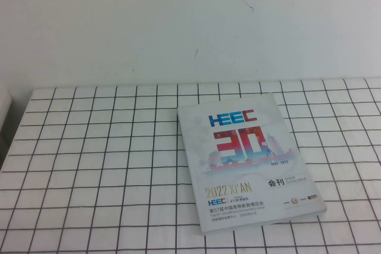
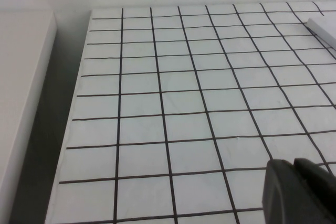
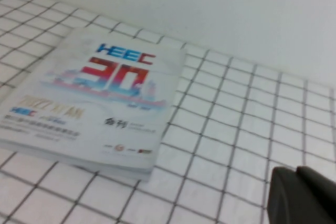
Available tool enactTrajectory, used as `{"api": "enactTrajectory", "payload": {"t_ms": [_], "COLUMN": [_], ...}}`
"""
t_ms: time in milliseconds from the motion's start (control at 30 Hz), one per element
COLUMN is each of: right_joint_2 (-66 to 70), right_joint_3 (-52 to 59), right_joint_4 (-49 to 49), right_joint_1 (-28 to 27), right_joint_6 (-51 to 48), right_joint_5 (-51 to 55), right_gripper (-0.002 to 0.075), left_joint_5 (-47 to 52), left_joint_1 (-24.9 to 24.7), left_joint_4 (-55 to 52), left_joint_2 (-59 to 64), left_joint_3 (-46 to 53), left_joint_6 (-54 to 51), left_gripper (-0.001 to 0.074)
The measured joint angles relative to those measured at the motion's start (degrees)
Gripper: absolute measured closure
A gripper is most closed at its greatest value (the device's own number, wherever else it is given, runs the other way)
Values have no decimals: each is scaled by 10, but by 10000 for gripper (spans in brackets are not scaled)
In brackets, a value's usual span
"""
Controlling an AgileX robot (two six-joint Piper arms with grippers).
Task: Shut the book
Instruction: 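Close the open booklet and leave it lying on the table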
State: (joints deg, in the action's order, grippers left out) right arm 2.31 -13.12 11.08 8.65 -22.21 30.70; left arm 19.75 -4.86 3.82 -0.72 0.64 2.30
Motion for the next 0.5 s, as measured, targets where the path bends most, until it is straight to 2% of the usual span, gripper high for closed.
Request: {"api": "enactTrajectory", "payload": {"t_ms": [300, 367, 500], "right_joint_2": [-30, -30, -30], "right_joint_3": [131, 144, 147], "right_joint_4": [-42, -44, -51], "right_joint_1": [-105, -122, -134], "right_joint_6": [3, 18, 35], "right_joint_5": [-219, -231, -190], "right_gripper": [729, 729, 729], "left_joint_5": [0, 0, 0], "left_joint_1": [0, 0, 0], "left_joint_4": [0, 0, 0], "left_joint_2": [0, 0, 0], "left_joint_3": [0, 0, 0], "left_joint_6": [0, 0, 0], "left_gripper": [738, 738, 738]}}
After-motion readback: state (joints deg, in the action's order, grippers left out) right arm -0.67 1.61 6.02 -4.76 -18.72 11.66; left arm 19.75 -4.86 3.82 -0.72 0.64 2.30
